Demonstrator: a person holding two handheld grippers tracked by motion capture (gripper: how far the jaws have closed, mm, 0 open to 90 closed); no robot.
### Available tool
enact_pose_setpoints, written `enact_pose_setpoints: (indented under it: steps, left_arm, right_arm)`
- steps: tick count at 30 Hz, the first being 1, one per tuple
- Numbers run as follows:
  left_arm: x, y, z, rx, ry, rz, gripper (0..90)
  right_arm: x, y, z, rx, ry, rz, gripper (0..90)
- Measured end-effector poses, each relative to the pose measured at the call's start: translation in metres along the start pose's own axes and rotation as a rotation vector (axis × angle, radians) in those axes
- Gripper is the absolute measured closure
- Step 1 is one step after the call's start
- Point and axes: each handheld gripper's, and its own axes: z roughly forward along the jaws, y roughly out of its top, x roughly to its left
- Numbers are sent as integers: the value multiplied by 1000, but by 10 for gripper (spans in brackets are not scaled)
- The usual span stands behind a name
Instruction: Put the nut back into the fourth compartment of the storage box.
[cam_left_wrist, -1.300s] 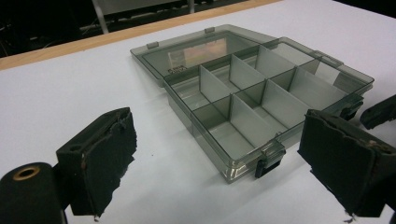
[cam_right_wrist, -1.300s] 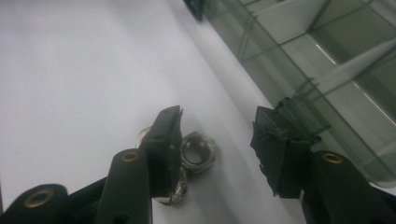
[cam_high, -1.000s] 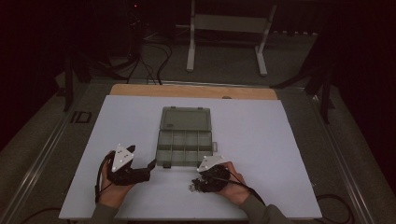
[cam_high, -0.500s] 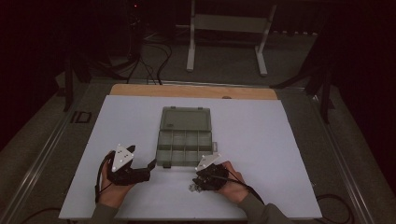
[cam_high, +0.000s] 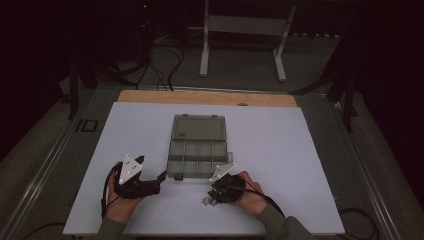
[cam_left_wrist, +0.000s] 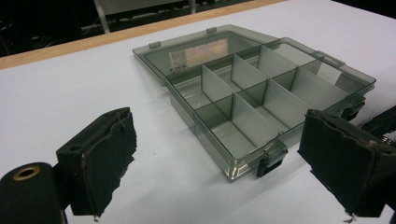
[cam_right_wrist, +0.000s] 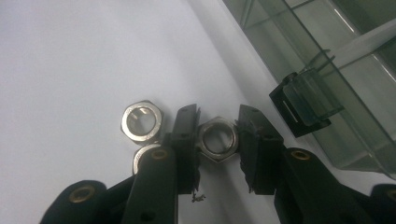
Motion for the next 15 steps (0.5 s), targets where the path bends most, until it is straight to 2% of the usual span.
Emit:
enact_pose_setpoints:
  steps: [15]
  left_arm:
    - [2, -1, -3, -4, 3, -1, 106]
  right_arm:
    - [-1, 0, -2, 18, -3, -19, 698]
